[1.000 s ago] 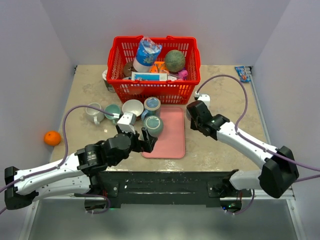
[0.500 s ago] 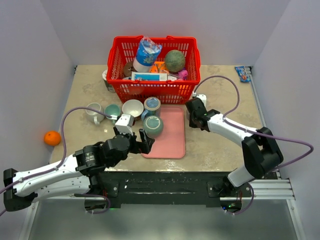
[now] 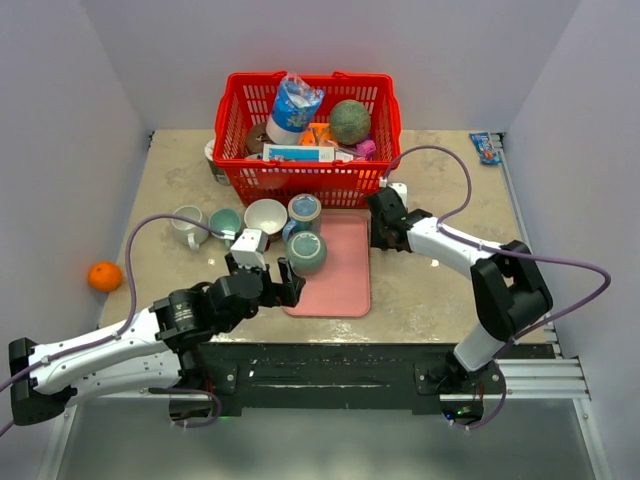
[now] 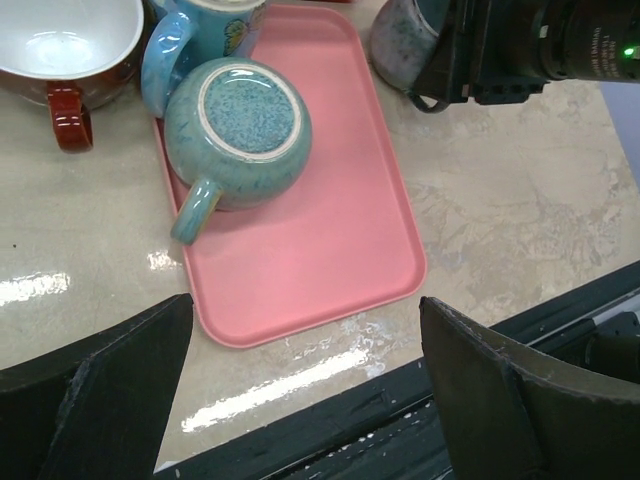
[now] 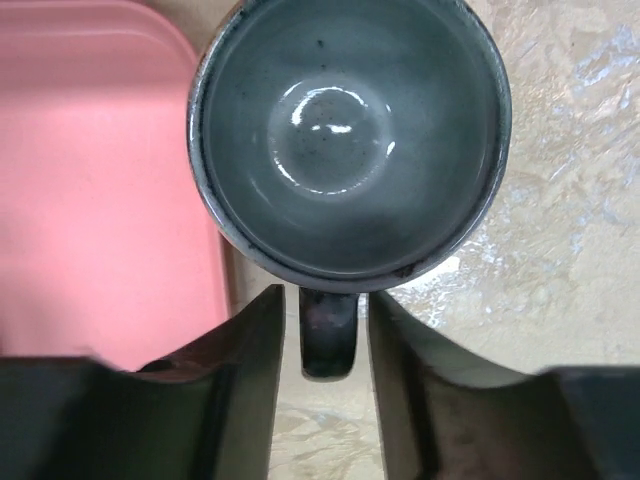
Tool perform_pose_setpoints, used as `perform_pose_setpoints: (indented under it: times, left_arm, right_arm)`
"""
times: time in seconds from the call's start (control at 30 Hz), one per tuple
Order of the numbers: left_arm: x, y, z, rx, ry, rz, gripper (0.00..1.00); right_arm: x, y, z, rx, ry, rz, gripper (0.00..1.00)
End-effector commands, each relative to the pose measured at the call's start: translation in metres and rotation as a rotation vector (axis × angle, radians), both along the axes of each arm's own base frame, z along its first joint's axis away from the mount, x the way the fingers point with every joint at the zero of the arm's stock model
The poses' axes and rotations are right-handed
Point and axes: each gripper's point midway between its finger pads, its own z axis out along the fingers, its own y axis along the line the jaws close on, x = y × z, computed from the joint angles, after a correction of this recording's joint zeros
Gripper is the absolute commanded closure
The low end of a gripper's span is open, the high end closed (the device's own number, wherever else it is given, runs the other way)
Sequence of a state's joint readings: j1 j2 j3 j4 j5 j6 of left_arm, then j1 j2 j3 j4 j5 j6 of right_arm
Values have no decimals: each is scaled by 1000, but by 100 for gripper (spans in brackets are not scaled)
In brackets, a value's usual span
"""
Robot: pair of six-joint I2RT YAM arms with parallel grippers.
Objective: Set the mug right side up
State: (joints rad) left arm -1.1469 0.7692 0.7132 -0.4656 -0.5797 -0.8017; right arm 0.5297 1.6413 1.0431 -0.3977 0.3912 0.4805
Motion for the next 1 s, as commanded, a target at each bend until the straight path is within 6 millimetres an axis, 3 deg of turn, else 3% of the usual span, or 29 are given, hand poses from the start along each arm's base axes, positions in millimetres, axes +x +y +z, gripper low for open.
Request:
perform_pose_setpoints:
  times: [0.0,0.27,0.47,0.8,0.97]
  left_arm:
    - [8,7,-2,18,0,49,1]
    - [22,14,-5,97,-10,63,1]
    - [47,21,-19,217,9,75,1]
    - [75,-13,-66,415,9,-69,1]
    - [81,-19,-86,485,26,-105,4]
  right_arm:
    - [17,7,39,60,-113,-9,50]
    - [10,7,72,113,-163,-9,30]
    - [-14,1,110,194,-221,8,19]
    - [-62,3,201,350,-414,209,10]
    - [-79,5,223,417,-447,248,11]
